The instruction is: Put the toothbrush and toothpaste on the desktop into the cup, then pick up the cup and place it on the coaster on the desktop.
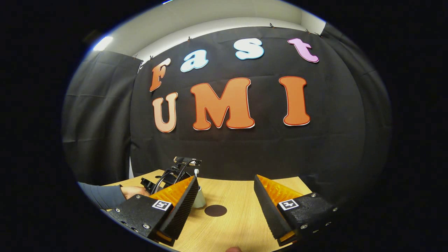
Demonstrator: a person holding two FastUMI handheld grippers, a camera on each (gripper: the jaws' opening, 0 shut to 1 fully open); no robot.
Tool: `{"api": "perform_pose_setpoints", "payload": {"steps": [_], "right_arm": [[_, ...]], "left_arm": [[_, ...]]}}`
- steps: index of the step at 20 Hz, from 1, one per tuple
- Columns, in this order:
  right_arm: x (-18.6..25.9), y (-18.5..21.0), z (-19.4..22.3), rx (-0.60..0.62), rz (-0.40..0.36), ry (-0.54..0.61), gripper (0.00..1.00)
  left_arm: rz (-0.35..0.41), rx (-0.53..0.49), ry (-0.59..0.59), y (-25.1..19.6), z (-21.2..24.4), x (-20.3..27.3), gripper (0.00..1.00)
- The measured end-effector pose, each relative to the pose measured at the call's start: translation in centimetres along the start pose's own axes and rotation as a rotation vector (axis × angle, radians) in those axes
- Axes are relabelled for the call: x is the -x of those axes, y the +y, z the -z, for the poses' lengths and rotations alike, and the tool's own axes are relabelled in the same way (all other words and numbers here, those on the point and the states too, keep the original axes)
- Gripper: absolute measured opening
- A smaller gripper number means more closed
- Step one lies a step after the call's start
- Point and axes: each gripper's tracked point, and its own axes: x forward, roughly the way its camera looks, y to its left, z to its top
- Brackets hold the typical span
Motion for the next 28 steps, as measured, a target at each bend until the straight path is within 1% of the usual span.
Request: {"api": "perform_pose_setpoints", "payload": {"steps": [2,6,8,9,10,11,15,20,24,26,27,28], "right_arm": [[0.5,-0.4,0.0,0.009,0.008,-0.002,0.95],[1.7,-1.3,0.0,0.023,0.029,-0.003,0.95],[2.1,-1.7,0.4,0.03,0.038,0.004,0.95],[2.3,-2.0,0.4,0.035,0.043,0.005,0.93],[2.5,-2.3,0.5,0.038,0.05,0.007,0.93],[2.6,-2.6,0.6,0.036,0.053,0.008,0.95],[2.7,-3.5,1.1,0.023,0.064,0.018,0.95],[2.7,-4.2,1.6,0.005,0.069,0.026,0.95],[2.5,-4.5,2.3,-0.009,0.069,0.035,0.95],[2.3,-4.4,2.7,-0.015,0.068,0.045,0.95],[2.2,-4.4,2.9,-0.015,0.068,0.05,0.95],[2.1,-4.5,3.0,-0.015,0.07,0.054,0.95]], "left_arm": [[0.012,-0.004,-0.008,-0.1,0.0,-0.3,0.22],[0.045,-0.018,0.006,0.0,0.4,-0.3,0.21],[0.049,-0.034,0.011,0.2,0.4,0.0,0.2],[0.05,-0.034,0.015,0.2,0.4,0.1,0.21],[0.057,-0.035,0.018,0.0,0.5,0.2,0.2],[0.063,-0.038,0.024,0.1,0.5,0.2,0.2],[0.056,-0.061,0.043,0.3,0.5,0.4,0.2],[0.038,-0.058,0.046,0.3,0.6,0.5,0.21],[0.028,-0.087,0.052,0.5,0.7,0.5,0.21],[0.046,-0.083,0.058,0.2,0.9,0.9,0.24],[0.058,-0.085,0.04,-0.1,0.6,1.2,0.25],[0.065,-0.097,0.015,-0.3,0.3,1.8,0.37]]}}
